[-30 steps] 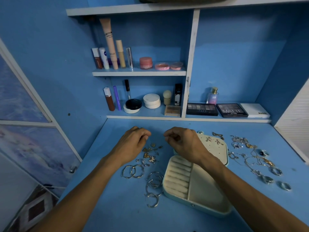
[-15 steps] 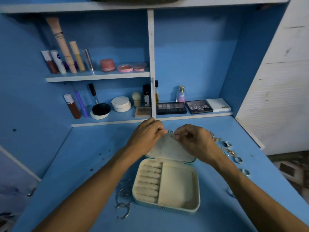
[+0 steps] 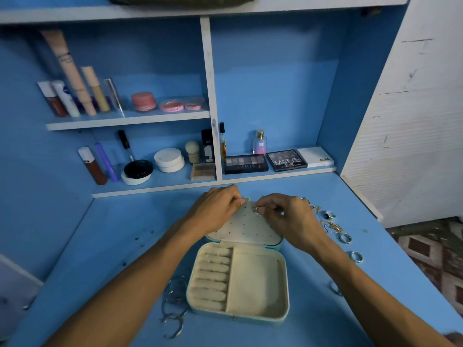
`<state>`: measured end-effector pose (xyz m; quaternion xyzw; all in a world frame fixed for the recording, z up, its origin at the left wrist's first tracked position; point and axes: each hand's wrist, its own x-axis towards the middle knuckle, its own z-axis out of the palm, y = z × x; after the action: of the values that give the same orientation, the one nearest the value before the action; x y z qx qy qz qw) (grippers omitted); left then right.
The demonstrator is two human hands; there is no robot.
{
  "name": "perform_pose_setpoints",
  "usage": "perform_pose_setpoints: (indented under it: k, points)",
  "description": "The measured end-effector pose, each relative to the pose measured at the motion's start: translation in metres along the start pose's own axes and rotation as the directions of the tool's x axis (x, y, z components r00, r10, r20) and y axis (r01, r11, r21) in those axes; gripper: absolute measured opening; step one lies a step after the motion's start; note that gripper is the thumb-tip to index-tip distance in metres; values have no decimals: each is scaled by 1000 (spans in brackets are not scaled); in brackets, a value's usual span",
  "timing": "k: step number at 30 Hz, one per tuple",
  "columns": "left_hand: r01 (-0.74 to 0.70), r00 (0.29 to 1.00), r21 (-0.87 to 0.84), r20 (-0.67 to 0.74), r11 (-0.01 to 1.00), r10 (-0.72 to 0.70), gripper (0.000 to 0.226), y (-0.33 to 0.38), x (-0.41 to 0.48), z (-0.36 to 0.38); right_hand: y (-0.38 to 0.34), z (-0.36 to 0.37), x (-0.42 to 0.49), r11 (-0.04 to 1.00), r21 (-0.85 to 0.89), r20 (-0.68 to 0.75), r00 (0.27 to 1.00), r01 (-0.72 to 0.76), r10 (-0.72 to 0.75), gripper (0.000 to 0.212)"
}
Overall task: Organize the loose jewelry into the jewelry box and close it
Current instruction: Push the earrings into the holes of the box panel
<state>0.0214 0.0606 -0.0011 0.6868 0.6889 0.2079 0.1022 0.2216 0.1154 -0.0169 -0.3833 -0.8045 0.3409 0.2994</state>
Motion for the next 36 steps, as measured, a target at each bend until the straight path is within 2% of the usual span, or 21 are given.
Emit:
perform_pose_setpoints:
  k: [4,7,14,18,26,30,36]
  points:
    - [-44,996,-35,-81,998,41,23,4,-2,-7,1,7,0,995,-72,-65,996,61,-66,14]
    - [-70,988,-67,-140,995,60,21,7,-5,-16,-3,12,0,996,-62,-123,990,57,-64,13]
    - [-106,963,-138,-261,985,68,20,8,-18,-30,-21,13,-3,992,-72,-158,981,103,-113,14]
    - [-124,955,-170,-289,978,71,19,12,-25,-35,-23,20,-4,985,-75,-188,968,156,-167,21]
    - [-126,955,-178,-287,976,71,24,14,-28,-39,-32,23,-8,973,-135,-242,946,187,-215,15]
    - [-127,954,-202,-294,971,63,23,12,-27,-39,-33,18,-9,957,-202,-204,947,208,-249,13]
    - [-135,948,-256,-316,957,49,19,11,-22,-40,-38,15,-8,947,-216,-199,939,236,-279,13]
